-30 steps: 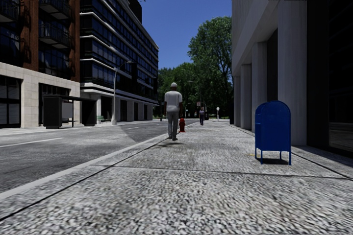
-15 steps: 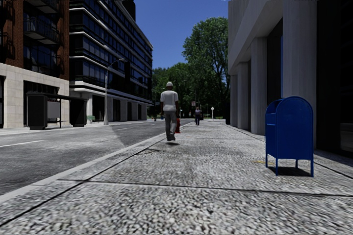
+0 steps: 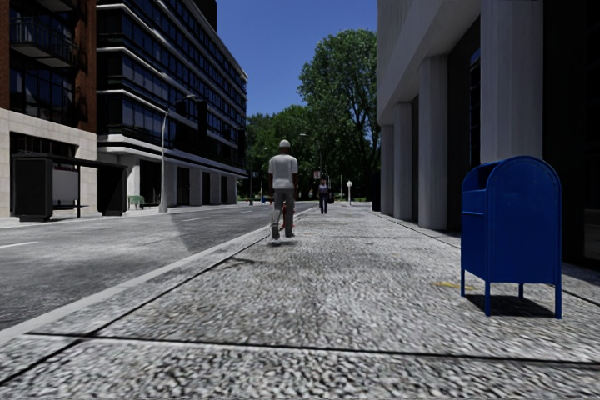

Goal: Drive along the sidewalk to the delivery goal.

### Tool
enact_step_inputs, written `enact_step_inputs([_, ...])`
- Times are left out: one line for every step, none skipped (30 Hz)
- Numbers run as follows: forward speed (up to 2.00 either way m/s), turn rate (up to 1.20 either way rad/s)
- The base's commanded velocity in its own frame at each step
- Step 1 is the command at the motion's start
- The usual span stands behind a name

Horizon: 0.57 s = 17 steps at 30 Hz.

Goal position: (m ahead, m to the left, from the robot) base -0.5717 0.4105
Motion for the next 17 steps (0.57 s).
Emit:
enact_step_inputs([0.0, 0.0])
enact_step_inputs([0.0, 0.0])
enact_step_inputs([0.0, 0.0])
enact_step_inputs([0.0, 0.0])
enact_step_inputs([0.0, 0.0])
enact_step_inputs([0.0, 0.0])
enact_step_inputs([0.0, 0.0])
enact_step_inputs([0.0, 0.0])
enact_step_inputs([0.0, 0.0])
enact_step_inputs([0.0, 0.0])
enact_step_inputs([0.0, 0.0])
enact_step_inputs([0.0, 0.0])
enact_step_inputs([0.0, 0.0])
enact_step_inputs([0.0, 0.0])
enact_step_inputs([0.0, 0.0])
enact_step_inputs([0.0, 0.0])
enact_step_inputs([0.0, 0.0])
